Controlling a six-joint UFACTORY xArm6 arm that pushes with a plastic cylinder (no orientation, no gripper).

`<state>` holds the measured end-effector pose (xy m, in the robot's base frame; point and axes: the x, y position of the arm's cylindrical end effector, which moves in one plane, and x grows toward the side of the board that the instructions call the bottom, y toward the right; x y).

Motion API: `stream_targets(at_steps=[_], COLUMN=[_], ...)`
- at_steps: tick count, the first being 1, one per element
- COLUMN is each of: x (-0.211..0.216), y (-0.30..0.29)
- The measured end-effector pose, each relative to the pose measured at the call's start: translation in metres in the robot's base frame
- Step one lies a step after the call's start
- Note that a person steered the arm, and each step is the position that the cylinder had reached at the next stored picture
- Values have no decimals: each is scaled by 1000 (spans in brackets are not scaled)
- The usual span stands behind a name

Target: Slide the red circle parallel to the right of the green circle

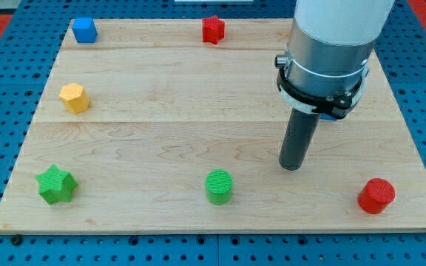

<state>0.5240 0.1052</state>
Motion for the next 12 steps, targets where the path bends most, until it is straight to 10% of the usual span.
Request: stream_targets(at_steps=[5,7,12], x=[46,56,82], y=[181,101,115])
